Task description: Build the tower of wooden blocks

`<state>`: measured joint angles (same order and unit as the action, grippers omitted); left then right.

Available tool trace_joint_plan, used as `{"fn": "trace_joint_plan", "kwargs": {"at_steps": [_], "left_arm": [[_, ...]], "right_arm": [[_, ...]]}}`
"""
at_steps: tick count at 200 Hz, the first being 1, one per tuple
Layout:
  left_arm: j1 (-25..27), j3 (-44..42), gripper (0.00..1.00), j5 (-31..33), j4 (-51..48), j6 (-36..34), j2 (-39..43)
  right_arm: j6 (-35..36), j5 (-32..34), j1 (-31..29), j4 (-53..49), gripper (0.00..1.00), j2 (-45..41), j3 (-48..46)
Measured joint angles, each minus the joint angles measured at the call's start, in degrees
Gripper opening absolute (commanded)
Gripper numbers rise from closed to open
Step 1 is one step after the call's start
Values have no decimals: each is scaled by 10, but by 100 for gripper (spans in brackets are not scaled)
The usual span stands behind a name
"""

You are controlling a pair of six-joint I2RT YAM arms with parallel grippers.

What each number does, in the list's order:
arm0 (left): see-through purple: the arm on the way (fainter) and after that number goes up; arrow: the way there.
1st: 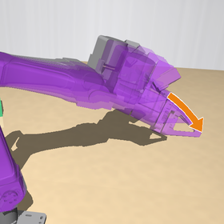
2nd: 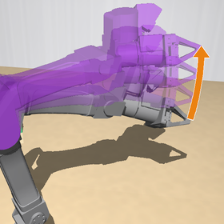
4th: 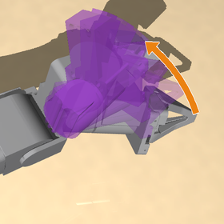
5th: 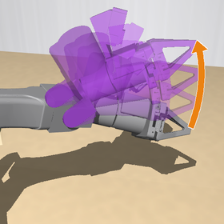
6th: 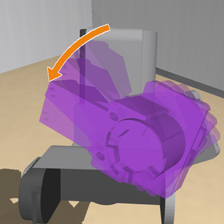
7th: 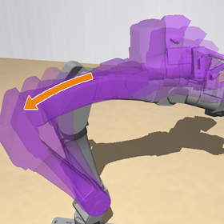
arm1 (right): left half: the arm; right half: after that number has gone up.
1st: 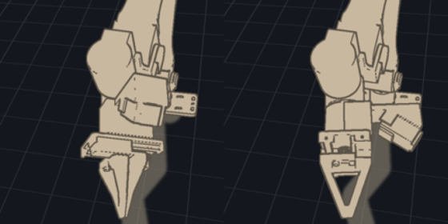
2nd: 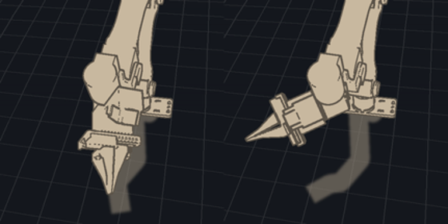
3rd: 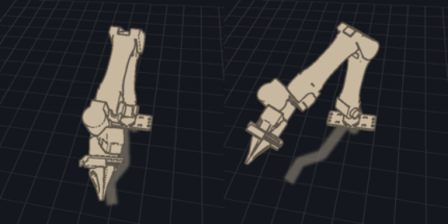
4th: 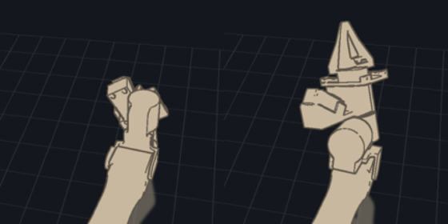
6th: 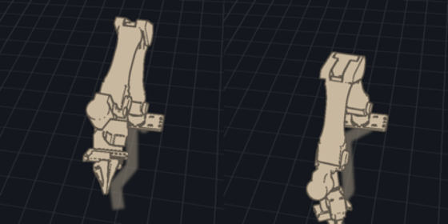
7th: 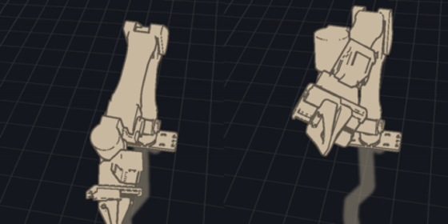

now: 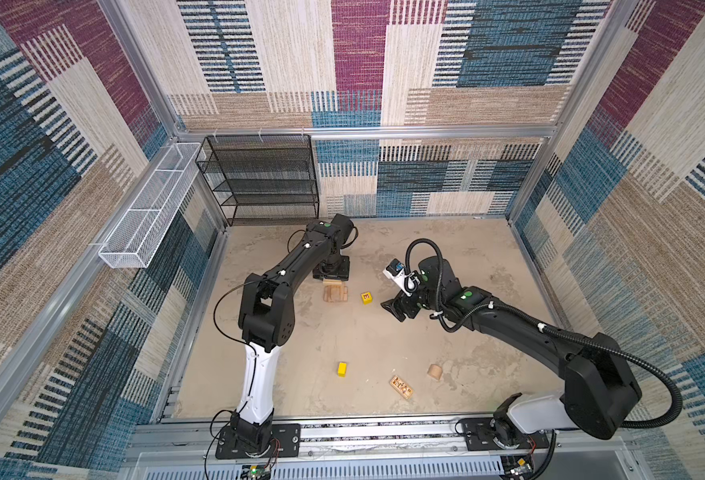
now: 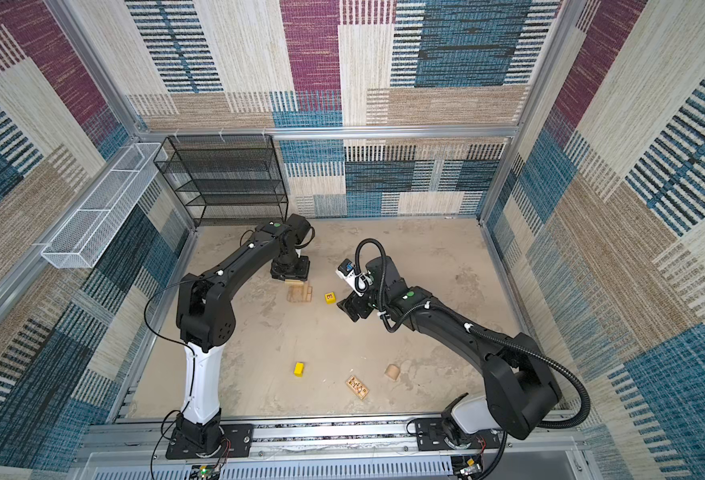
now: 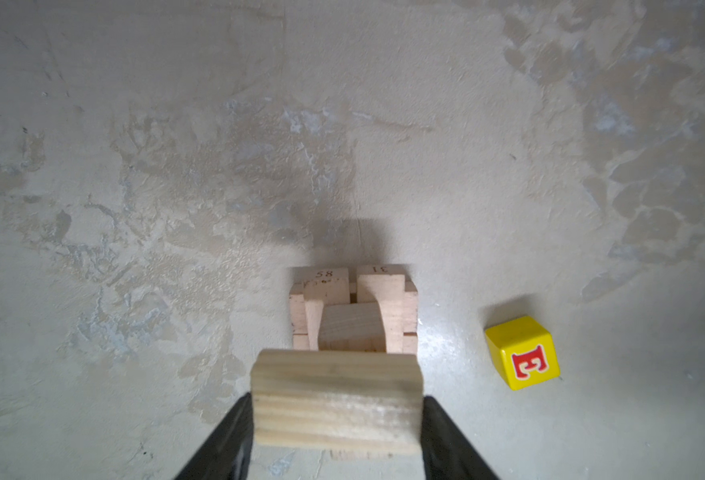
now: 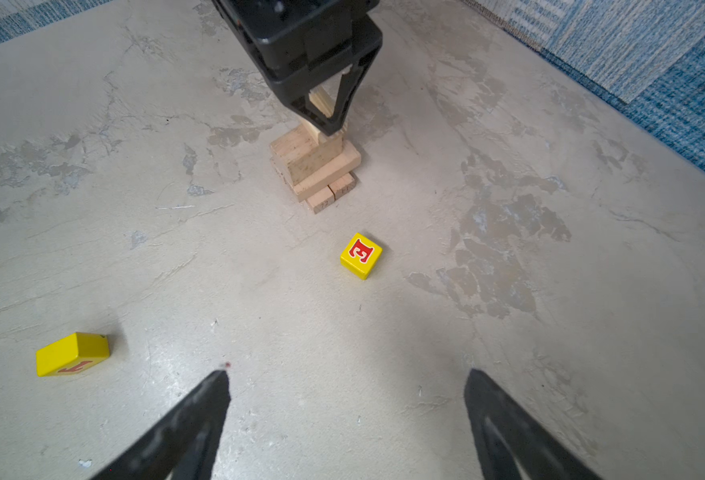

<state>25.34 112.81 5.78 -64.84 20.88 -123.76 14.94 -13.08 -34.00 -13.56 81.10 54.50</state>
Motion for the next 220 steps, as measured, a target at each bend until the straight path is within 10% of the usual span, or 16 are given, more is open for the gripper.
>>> {"fn": "trace_joint_plan", "kwargs": {"at_steps": [157,220], "left_arm": [[2,19,70,43,-2,16,50],[-176,-83,94,60,46,-12,108]], "right_arm": [[0,-8,0,0,89,-1,0],[2,-8,0,4,90,-13,-5]]}}
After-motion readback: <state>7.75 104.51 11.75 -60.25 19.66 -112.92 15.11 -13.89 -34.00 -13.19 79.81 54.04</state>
